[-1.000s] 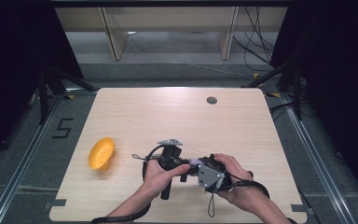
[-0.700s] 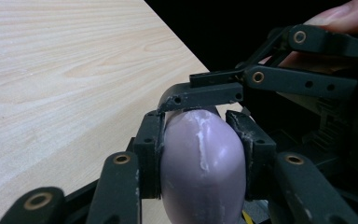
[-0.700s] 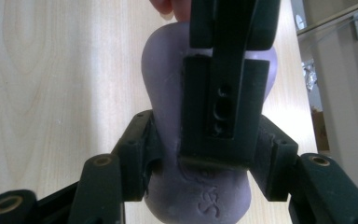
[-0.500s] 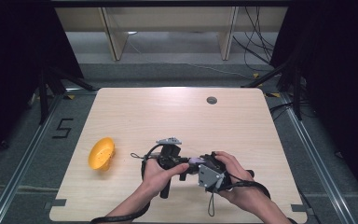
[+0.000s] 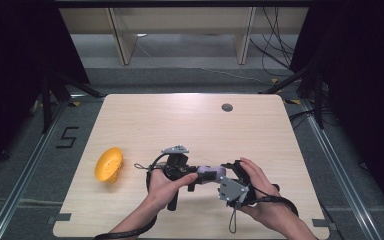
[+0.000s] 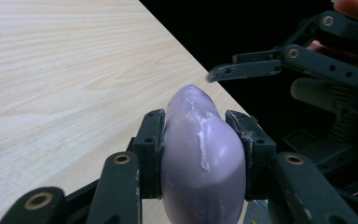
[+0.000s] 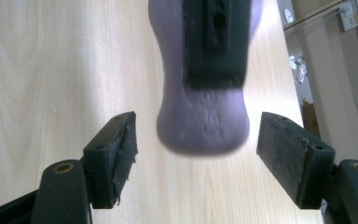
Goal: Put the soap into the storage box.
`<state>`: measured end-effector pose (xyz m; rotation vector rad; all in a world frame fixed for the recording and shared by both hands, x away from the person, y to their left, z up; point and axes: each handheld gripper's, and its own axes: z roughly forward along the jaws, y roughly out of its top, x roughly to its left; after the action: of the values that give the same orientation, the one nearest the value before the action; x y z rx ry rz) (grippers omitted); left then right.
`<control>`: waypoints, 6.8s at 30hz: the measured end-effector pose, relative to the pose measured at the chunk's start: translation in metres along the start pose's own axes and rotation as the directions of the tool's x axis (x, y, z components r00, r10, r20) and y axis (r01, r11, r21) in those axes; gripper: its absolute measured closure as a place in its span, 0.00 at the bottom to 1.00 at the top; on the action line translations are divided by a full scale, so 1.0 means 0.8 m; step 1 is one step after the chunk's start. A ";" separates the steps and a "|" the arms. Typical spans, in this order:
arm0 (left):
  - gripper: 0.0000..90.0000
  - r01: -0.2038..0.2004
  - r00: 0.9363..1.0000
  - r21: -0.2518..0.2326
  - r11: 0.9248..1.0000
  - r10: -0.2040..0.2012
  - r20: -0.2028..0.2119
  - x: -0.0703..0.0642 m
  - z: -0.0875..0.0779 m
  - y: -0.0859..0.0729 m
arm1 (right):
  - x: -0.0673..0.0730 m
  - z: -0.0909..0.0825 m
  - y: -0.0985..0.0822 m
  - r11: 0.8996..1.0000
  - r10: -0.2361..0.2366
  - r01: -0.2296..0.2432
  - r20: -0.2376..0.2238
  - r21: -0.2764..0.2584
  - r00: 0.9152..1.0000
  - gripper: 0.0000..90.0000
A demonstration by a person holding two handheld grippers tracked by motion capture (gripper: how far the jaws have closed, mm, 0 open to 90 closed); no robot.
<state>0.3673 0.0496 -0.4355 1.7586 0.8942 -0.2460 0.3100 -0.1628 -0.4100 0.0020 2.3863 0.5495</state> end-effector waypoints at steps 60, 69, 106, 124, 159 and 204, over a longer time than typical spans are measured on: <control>0.65 -0.043 0.982 -0.159 0.986 0.012 -0.189 0.031 -0.131 -0.004 | 0.000 -0.002 -0.124 0.843 0.538 -0.538 0.016 -0.008 0.843 0.44; 0.65 -0.035 0.975 -0.184 0.982 -0.007 -0.223 0.041 -0.148 -0.006 | -0.001 -0.001 -0.125 0.844 0.537 -0.536 0.012 -0.008 0.844 0.44; 0.65 -0.044 0.937 -0.262 0.964 -0.051 -0.345 0.058 -0.205 -0.017 | -0.001 -0.001 -0.126 0.838 0.546 -0.546 0.021 -0.005 0.838 0.44; 0.65 -0.053 0.906 -0.285 0.957 -0.074 -0.416 0.067 -0.230 -0.026 | -0.001 -0.002 -0.126 0.833 0.552 -0.553 0.024 0.000 0.833 0.44; 0.65 -0.086 0.771 -0.314 0.945 -0.137 -0.622 0.108 -0.264 -0.049 | -0.001 -0.001 -0.126 0.831 0.556 -0.556 0.022 -0.007 0.831 0.44; 0.64 -0.055 0.582 -0.108 0.993 -0.056 -0.811 0.150 -0.222 -0.085 | 0.002 0.002 -0.120 0.828 0.561 -0.561 -0.007 0.006 0.828 0.43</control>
<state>0.3594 0.2689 -0.4847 1.7351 1.5244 0.6961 0.3230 -0.2496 -0.4492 0.7299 2.3796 0.8123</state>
